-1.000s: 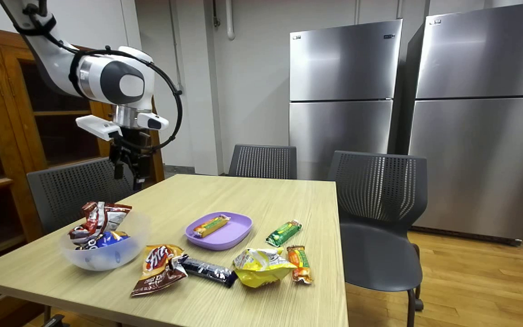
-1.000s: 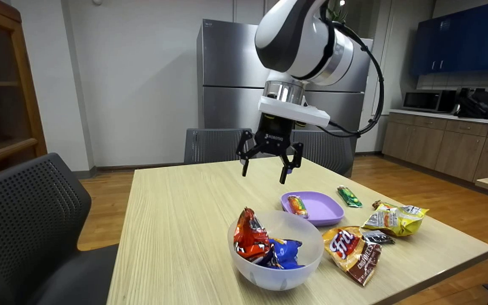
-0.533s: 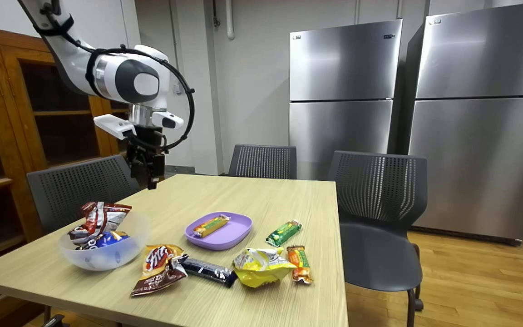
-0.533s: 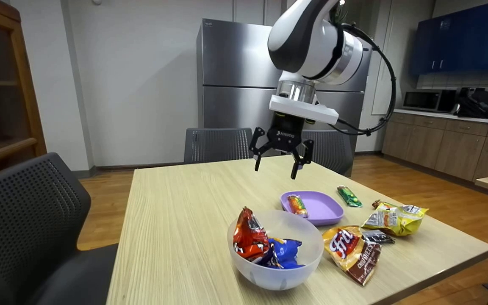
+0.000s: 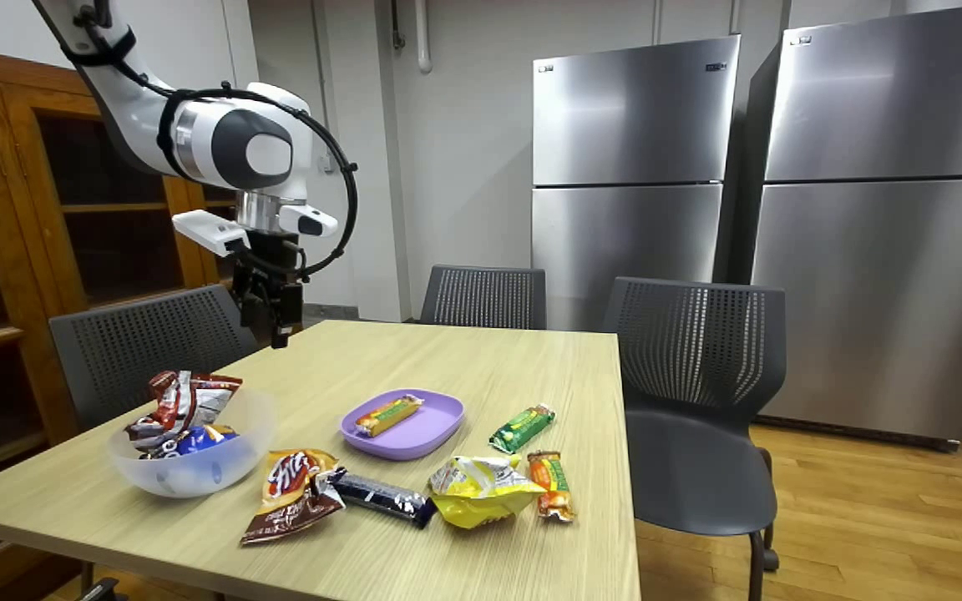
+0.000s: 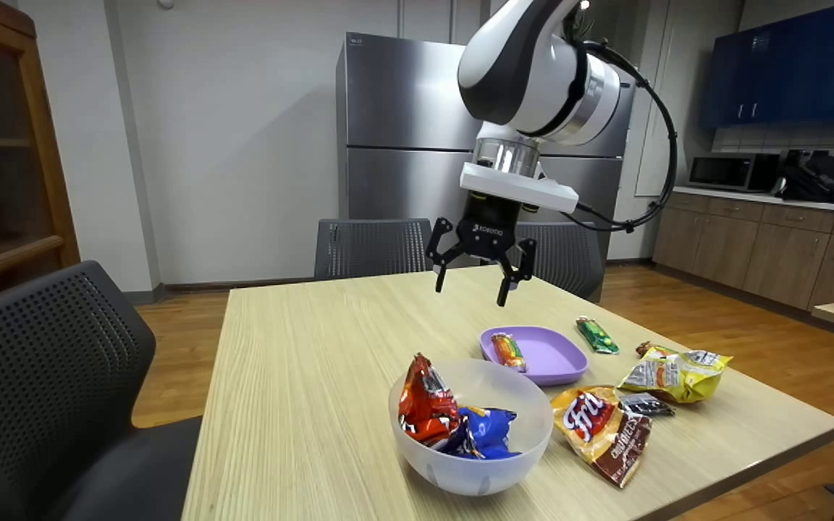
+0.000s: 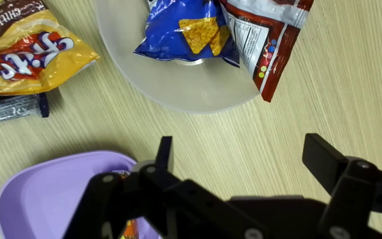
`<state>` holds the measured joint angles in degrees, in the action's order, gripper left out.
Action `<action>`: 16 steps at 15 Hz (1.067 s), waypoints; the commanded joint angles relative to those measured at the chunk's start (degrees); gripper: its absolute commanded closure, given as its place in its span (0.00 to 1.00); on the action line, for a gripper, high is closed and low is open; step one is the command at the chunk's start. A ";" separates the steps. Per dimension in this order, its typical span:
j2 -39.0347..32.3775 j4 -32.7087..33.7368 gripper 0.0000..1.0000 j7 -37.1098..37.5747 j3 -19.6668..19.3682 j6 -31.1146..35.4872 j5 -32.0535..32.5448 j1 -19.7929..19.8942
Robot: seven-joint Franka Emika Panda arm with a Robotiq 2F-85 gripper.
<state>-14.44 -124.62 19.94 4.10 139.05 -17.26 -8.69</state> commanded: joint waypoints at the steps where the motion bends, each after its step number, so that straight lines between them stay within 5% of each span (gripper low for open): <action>1: 0.02 0.07 0.00 0.18 0.49 -0.12 0.24 0.50; 16: 1.65 -0.21 0.00 -0.88 -5.47 3.28 2.41 6.13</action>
<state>-13.92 -124.59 19.59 -0.80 141.75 -16.19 -4.03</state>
